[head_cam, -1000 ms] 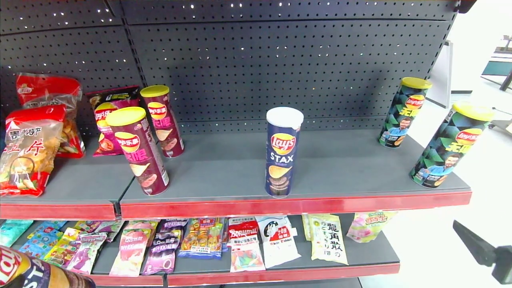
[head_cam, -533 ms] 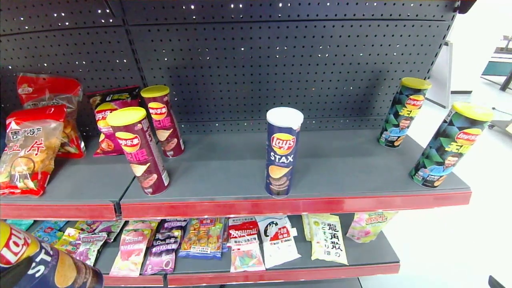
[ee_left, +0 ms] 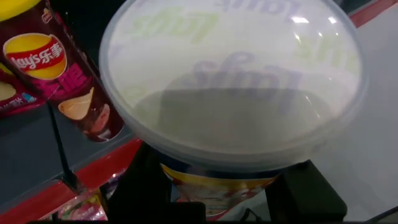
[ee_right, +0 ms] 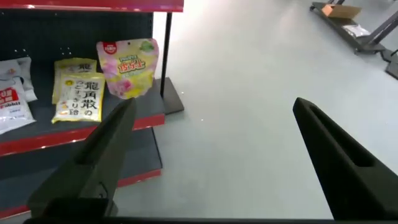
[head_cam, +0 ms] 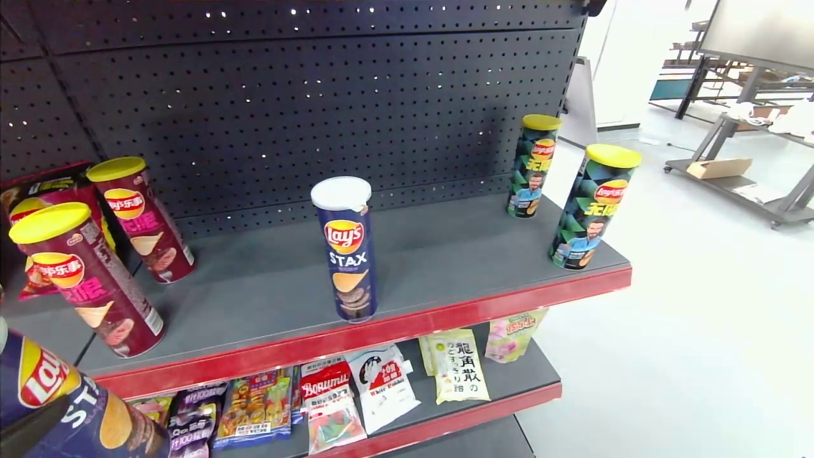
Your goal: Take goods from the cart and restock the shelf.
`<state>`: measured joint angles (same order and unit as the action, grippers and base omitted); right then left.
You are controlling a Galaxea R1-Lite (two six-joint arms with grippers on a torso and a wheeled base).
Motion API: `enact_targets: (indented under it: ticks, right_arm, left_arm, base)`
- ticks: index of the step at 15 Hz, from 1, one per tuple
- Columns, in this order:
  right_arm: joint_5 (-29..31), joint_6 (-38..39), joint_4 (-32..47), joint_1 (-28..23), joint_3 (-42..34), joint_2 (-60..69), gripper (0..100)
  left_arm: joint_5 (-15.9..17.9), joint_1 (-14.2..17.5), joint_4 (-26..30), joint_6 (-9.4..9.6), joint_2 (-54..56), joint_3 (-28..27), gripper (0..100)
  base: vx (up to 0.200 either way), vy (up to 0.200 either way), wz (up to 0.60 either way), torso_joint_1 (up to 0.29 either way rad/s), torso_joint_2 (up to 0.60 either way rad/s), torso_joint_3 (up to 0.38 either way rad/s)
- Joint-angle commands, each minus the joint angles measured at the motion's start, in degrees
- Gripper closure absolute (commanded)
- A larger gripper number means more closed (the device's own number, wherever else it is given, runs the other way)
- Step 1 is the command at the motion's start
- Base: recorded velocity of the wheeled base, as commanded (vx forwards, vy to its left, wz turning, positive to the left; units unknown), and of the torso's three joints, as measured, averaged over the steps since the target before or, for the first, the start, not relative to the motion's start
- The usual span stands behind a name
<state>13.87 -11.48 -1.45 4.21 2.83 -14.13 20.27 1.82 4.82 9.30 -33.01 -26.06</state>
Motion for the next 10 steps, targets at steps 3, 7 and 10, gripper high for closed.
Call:
enact_targets:
  ticks: [3,7,10]
  right_arm:
    - [-1.3,0.5,-0.04,0.28,-0.72,1.47,0]
    - [-5.0,3.84,-0.13,0.8,-1.69,7.27,0]
    - [-6.4,9.2,-0.31,1.07,-1.95,8.59,0]
  left_arm:
    - [-0.32,0.12,-3.94,-0.07,-9.0,-3.03,100]
    - [-0.23,0.03,-16.07,-0.07,-25.0,-5.05,100]
    - [-0.15,-0.06,-20.37,-0.07,-32.11,-6.81,100]
  base:
    - [0.0,0.0,0.0,0.0,0.0,0.0]
    - [0.0,0.0,0.0,0.0,0.0,0.0]
    - [0.0,0.0,0.0,0.0,0.0,0.0]
